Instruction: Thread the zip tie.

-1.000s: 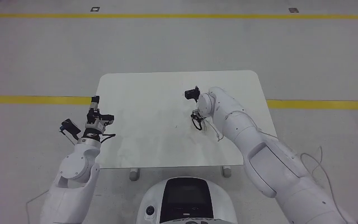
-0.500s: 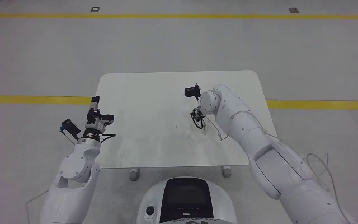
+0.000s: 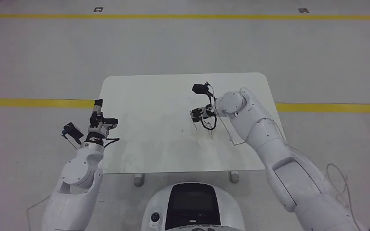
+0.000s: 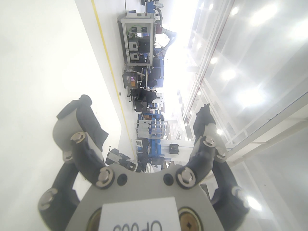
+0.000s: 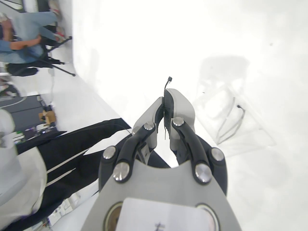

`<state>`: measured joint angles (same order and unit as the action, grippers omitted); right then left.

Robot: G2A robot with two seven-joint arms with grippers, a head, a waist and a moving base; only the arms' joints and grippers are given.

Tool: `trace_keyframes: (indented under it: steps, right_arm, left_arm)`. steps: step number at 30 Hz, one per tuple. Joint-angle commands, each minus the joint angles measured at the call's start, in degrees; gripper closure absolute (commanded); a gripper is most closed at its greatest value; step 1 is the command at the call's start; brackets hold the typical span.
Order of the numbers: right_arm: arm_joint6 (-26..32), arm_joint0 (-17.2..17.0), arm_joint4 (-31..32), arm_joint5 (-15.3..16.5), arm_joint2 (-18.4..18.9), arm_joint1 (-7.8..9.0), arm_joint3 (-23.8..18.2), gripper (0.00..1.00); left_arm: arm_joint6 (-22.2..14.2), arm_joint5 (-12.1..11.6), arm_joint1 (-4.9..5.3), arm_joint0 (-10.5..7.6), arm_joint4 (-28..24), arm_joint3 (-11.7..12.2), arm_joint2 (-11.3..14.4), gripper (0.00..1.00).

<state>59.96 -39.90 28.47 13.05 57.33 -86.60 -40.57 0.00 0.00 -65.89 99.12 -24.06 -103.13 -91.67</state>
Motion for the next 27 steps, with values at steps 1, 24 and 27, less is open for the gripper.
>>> trace_keyframes:
  steps: [1,24,27]
  right_arm:
    - [-0.93,-1.05,-1.92,0.16,1.01,0.23,-1.21,1.00]
    - [-4.54,-9.04,-29.23,1.58,10.47,1.18,-7.93,1.00]
    - [-4.54,-9.04,-29.23,1.58,10.47,1.18,-7.93,1.00]
  left_arm:
    - [0.00,0.00,0.00,0.00,0.00,0.00,0.00,0.00]
    - [0.00,0.00,0.00,0.00,0.00,0.00,0.00,0.00]
    - [0.00,0.00,0.00,0.00,0.00,0.00,0.00,0.00]
